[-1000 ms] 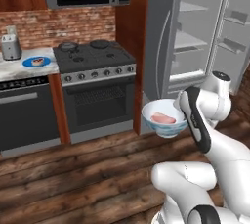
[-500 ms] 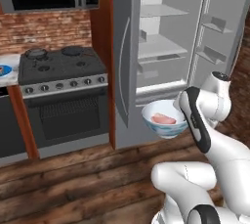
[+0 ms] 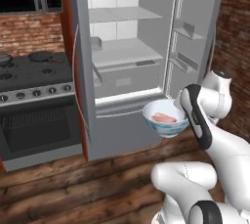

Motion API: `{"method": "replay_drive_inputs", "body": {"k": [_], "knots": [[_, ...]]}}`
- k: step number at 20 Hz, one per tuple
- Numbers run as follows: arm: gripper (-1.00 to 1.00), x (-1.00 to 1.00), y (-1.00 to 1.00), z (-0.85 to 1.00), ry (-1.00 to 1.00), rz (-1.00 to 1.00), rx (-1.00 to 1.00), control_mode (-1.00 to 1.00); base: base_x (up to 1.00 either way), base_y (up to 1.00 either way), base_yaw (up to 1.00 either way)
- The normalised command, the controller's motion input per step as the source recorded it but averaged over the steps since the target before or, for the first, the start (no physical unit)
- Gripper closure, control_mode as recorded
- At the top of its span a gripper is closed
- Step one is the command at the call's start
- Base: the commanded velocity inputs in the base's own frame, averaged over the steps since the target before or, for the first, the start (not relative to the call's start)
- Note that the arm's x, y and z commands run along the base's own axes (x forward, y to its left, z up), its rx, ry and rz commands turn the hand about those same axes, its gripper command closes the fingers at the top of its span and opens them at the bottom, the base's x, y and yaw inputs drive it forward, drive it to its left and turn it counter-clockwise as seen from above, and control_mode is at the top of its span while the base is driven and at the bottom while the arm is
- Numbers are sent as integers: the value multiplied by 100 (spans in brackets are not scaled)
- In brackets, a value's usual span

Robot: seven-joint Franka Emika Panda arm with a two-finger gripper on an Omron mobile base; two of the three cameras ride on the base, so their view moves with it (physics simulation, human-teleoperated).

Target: Place one of the steaks on the plate and the other in the bowl. Then place the bowl in the fridge.

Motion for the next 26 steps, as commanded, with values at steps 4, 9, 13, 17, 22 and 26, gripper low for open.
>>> {"method": "replay_drive_inputs", "body": {"k": [4,9,13,17,22,26], "knots": [[100,0,0,0,0,0,0,100,70,-35,10],[100,0,0,0,0,0,0,100,61,-5,18],[100,0,0,0,0,0,0,100,58,-29,26],[100,0,0,0,0,0,0,100,56,-47,21],[100,0,0,0,0,0,0,100,54,-25,24],[100,0,0,0,0,0,0,100,42,-13,14]]}}
